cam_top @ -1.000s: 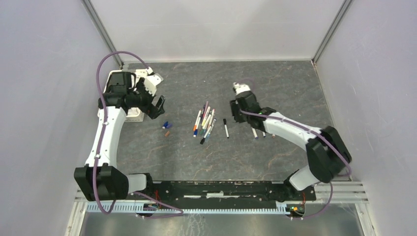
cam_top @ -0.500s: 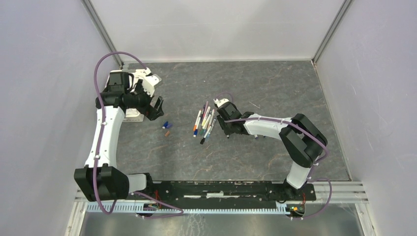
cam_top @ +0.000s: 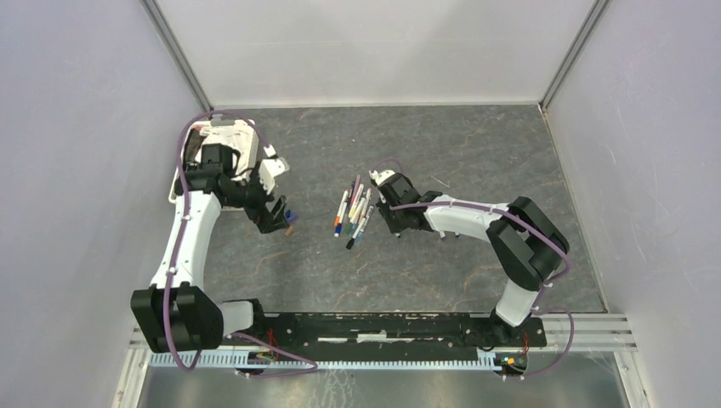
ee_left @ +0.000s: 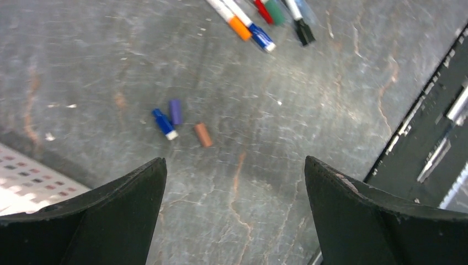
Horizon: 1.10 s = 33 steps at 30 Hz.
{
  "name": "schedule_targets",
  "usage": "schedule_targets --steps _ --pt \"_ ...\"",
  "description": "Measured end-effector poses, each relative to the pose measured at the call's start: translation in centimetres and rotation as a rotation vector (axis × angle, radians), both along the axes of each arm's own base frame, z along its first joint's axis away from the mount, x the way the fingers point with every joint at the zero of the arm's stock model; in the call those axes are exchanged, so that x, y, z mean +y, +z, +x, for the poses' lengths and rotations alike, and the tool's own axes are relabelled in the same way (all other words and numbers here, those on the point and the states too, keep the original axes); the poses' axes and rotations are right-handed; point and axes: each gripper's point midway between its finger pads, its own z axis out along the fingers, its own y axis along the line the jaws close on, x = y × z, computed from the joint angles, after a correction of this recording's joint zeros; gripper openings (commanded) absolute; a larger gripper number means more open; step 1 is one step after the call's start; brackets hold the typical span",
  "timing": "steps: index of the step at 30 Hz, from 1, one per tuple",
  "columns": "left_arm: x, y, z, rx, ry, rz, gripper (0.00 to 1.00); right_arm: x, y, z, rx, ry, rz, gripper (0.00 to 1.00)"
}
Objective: Open the pen caps
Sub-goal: Pick up the pen from the center of the board.
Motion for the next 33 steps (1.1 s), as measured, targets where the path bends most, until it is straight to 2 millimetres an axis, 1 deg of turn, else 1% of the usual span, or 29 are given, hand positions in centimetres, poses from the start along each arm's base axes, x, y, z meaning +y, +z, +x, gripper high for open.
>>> schedule_targets --steps 2,4,7,10,11,13,16,18,20,22,26,33 --pt "-0.4 -0.9 -1.3 0.006 -0.057 -0.005 1.0 0.2 0.6 -0.2 0.021 0.024 0.023 0.0" --pt "-0.8 -1.5 -2.5 -0.01 -0.12 -0.002 1.0 0.7 1.8 -0.3 0.032 0.054 0.056 0.0" --pt "-1.5 -1.7 -3.7 -0.069 -0.223 0.013 1.0 2.1 4.8 -0.4 0.027 0.116 0.137 0.01" --pt "-2.2 -1.6 -4.1 -0.133 -0.312 0.031 1.0 4.0 7.5 -1.2 0.038 0.197 0.234 0.02" --pt "-2.6 -1.5 -4.1 -0.166 -0.353 0.041 1.0 5.1 8.6 -1.9 0.056 0.245 0.288 0.02" --pt "-3.5 -1.4 -4.2 -0.22 -0.423 0.063 0.99 6.3 9.4 -2.9 0.087 0.3 0.343 0.03" --pt "-4.8 -1.4 -4.5 -0.29 -0.517 0.107 0.96 8.2 10.2 -5.0 0.158 0.395 0.416 0.03" --pt "-5.7 -1.5 -4.6 -0.345 -0.595 0.156 0.94 10.2 10.8 -6.4 0.212 0.465 0.462 0.03" --pt "-6.4 -1.4 -4.6 -0.378 -0.647 0.186 0.91 11.5 11.1 -7.2 0.248 0.505 0.491 0.04" --pt "-6.5 -1.4 -4.4 -0.404 -0.673 0.22 0.9 12.8 11.5 -8.1 0.289 0.546 0.526 0.04" --pt "-6.4 -1.7 -4.1 -0.43 -0.709 0.281 0.83 14.4 12.1 -9.2 0.349 0.598 0.574 0.04" --pt "-6.8 -2.5 -4.7 -0.438 -0.784 0.323 0.63 15.8 12.2 -10.2 0.425 0.623 0.638 0.04"
